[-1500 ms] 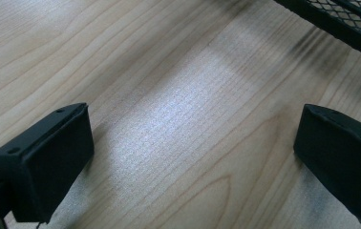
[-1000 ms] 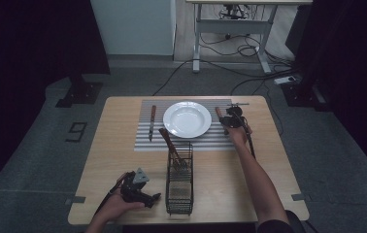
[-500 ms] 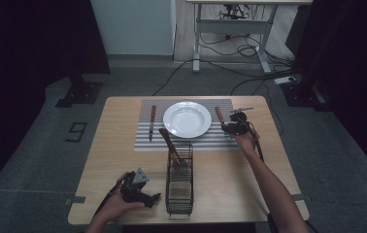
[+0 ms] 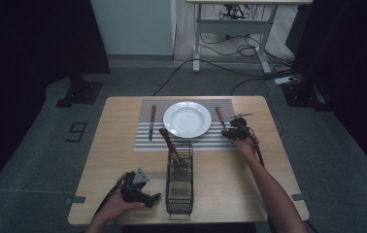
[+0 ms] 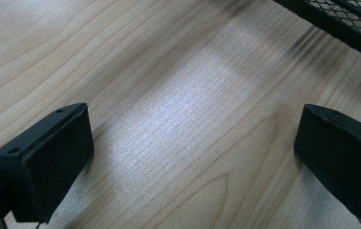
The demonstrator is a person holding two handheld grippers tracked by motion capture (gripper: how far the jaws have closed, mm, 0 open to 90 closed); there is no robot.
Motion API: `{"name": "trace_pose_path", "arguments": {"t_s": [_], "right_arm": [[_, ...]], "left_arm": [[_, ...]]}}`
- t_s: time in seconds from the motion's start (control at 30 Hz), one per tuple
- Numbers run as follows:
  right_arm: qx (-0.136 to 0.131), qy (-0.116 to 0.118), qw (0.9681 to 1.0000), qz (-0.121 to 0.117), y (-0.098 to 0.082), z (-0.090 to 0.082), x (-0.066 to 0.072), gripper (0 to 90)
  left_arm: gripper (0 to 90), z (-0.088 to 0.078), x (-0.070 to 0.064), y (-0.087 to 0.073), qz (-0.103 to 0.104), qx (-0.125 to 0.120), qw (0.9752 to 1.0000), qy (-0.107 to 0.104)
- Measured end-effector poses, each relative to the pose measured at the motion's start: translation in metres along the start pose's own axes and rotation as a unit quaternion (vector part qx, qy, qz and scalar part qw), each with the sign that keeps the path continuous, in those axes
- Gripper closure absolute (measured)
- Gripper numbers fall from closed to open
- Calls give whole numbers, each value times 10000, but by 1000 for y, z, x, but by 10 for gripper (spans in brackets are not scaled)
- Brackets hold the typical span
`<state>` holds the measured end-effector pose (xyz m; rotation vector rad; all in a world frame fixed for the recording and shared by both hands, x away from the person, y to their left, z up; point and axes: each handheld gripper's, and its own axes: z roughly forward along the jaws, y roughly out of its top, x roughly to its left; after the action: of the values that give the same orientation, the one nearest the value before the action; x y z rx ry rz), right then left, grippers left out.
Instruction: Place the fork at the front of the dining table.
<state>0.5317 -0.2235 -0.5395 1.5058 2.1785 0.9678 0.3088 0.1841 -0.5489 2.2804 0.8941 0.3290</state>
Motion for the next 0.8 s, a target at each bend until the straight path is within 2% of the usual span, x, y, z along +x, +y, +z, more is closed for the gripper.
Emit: {"name": "trace_pose_path", "arguments": {"t_s": [0.57,0.8], "right_arm": [[-24,134,9998,-125,-2,0,5,574],[-81,90,9999,-41,-2,-2,2,555]], "left_arm": [[0,0,-1,0,6,1,10000,-6],[0,0,-1,0,9,2,10000,-11]]}}
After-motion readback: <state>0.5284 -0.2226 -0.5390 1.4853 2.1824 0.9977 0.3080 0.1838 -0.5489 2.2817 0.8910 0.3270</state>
